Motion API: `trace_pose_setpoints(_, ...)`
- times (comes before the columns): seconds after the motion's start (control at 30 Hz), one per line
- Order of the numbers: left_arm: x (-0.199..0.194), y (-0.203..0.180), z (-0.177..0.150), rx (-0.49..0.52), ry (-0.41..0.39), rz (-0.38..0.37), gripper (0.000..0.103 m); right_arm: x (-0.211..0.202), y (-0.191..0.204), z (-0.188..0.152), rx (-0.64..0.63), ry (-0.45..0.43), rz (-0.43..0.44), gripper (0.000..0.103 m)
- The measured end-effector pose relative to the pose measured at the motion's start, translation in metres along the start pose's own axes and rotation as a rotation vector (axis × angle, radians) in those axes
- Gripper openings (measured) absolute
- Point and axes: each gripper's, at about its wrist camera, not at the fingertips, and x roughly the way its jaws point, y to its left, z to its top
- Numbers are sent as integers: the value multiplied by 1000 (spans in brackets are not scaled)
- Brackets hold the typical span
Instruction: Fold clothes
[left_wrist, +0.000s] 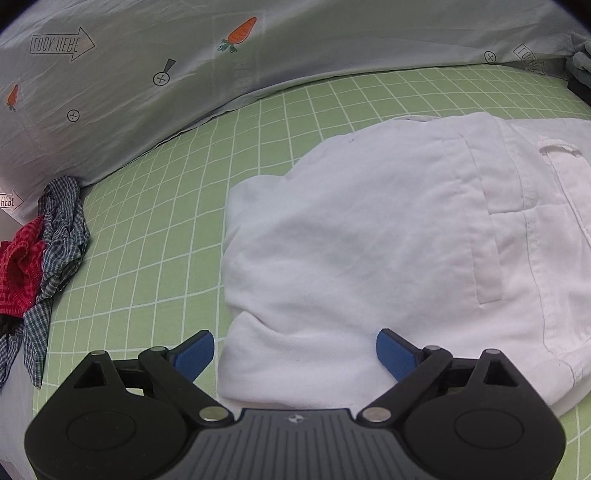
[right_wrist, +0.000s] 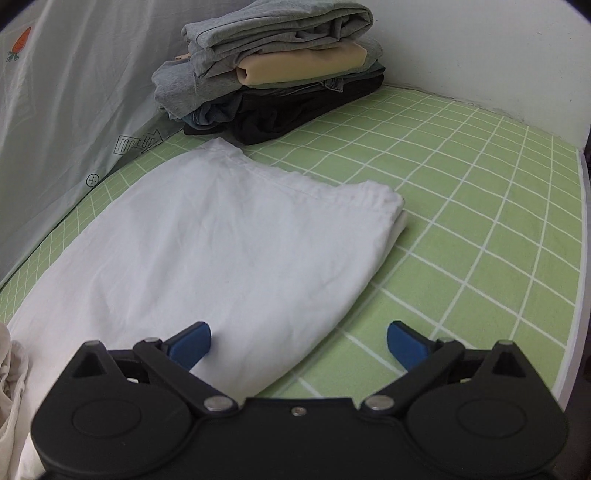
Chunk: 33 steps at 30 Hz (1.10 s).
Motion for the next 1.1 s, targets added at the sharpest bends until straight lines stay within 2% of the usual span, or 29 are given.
trace_pose_setpoints(0.17, 3, -5, 1, 11, 11, 23, 98, 20, 1, 13, -87, -39, -38, 103)
trace_pose_setpoints(0.27, 4, -4, 1, -1, 17, 26, 100, 34, -2, 22, -120, -77, -88, 103)
trace_pose_setpoints(0.4, 7, 2, 0, -43, 27, 11, 103, 52, -5, 39, -117, -102, -110, 103)
trace_pose_setpoints(0.57, 8, 3, -1, -62, 30, 1, 103, 62, 0, 53, -81, -80, -113, 103)
trace_pose_setpoints(0.7, 10, 4, -1, -68, 36, -6, 103, 58, 10, 49, -110, -71, -34, 100)
trace_pose_setpoints(0.77, 11, 5, -1, -72, 39, -10, 103, 53, 9, 47, -82, -75, -7, 82)
trace_pose_setpoints(0.9, 12, 6, 0, -77, 44, -19, 103, 45, 9, 42, -22, -82, 46, 53)
trace_pose_setpoints(0.97, 13, 6, 0, -74, 44, -21, 103, 41, 8, 40, 7, -86, 72, 29)
trace_pose_setpoints(1.0, 13, 6, 0, -72, 44, -23, 103, 40, 2, 42, 61, -77, 91, 24)
trace_pose_setpoints(1.1, 14, 7, 0, -73, 44, -29, 103, 36, -14, 46, 198, -71, 157, 20)
